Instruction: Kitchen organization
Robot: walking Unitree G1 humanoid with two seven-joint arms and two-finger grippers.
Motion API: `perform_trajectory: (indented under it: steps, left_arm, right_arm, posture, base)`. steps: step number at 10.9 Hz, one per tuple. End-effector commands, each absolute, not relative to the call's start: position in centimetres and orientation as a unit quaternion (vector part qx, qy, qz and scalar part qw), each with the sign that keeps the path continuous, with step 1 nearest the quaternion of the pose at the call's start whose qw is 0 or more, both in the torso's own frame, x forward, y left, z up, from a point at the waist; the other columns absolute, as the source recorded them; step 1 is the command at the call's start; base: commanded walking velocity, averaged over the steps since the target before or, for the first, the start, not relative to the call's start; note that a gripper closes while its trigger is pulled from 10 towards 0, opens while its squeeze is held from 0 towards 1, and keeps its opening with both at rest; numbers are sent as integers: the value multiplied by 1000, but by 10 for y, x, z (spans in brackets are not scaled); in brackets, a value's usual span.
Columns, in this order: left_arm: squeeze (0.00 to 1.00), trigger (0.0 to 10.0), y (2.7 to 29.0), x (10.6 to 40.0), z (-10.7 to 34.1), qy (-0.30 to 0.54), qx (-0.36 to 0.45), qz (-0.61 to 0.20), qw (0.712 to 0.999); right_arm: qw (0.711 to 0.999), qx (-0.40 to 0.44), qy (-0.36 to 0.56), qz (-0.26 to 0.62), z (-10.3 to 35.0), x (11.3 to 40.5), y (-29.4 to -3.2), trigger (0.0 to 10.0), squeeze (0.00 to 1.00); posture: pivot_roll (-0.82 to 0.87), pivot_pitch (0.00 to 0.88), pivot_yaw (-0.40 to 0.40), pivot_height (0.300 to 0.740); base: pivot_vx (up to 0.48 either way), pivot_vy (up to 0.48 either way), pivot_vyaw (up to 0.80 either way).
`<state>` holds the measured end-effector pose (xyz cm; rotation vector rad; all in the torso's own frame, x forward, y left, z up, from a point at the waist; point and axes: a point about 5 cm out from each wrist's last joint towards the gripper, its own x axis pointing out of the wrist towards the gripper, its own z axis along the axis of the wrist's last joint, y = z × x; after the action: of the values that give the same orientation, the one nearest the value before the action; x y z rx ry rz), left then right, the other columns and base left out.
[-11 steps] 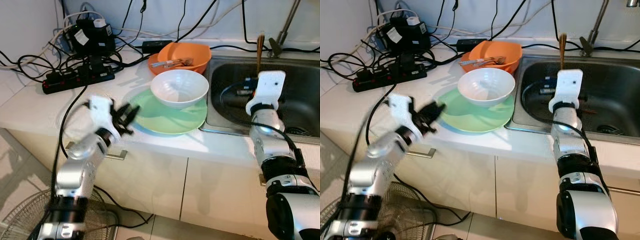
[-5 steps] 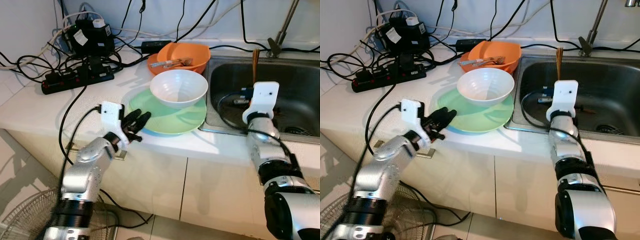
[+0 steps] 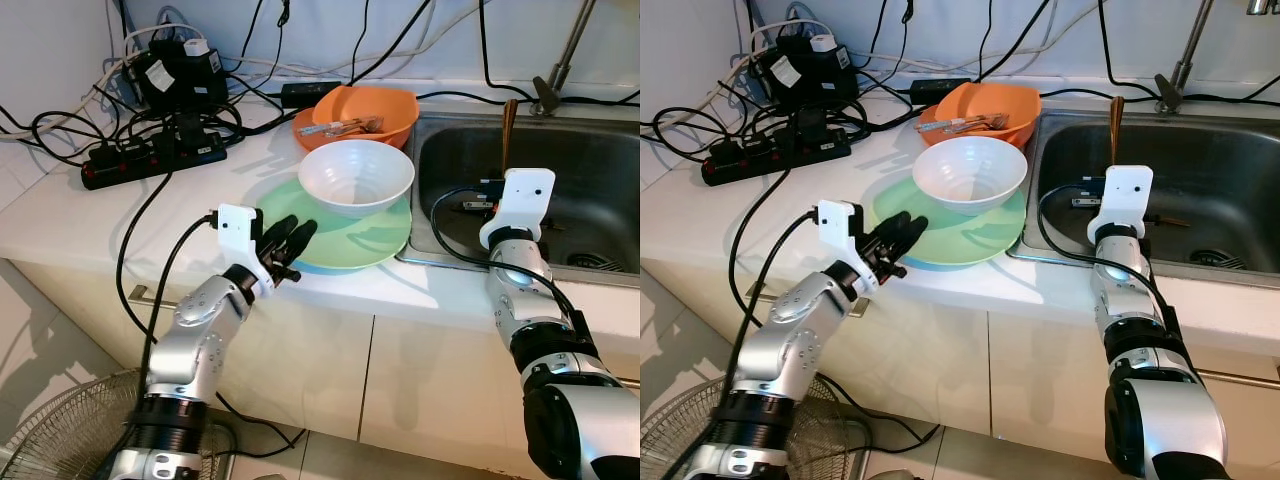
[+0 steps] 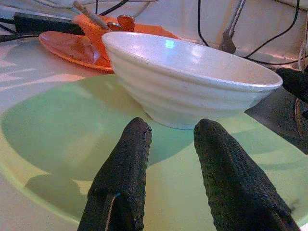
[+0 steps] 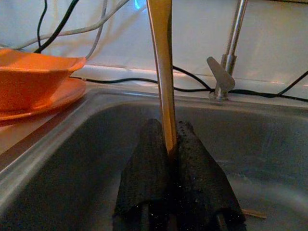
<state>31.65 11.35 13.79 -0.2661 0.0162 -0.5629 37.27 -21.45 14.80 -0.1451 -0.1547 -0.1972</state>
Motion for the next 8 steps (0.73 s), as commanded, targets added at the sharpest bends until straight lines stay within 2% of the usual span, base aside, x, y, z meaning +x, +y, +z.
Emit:
perform_trajectory:
  steps: [1, 7, 8]
  left_arm:
    - [0, 10000, 113, 319, 139, 4, -123, -277, 953]
    - [0, 10000, 115, 318, 124, 1, -118, -257, 959]
    - [0, 10000, 115, 318, 123, -2, -117, -256, 960]
  right_arm:
    - [991, -65, -64, -96, 140, 371, -210, 10000, 0]
    - [991, -60, -67, -103, 136, 369, -214, 10000, 0]
    - [991, -57, -65, -100, 135, 368, -213, 10000, 369]
  posture:
    - [96, 0, 83, 740]
    - [97, 0, 83, 740]
    - [98, 0, 83, 740]
  base:
    - [0, 0, 0]
    - [0, 0, 0]
    - [0, 0, 0]
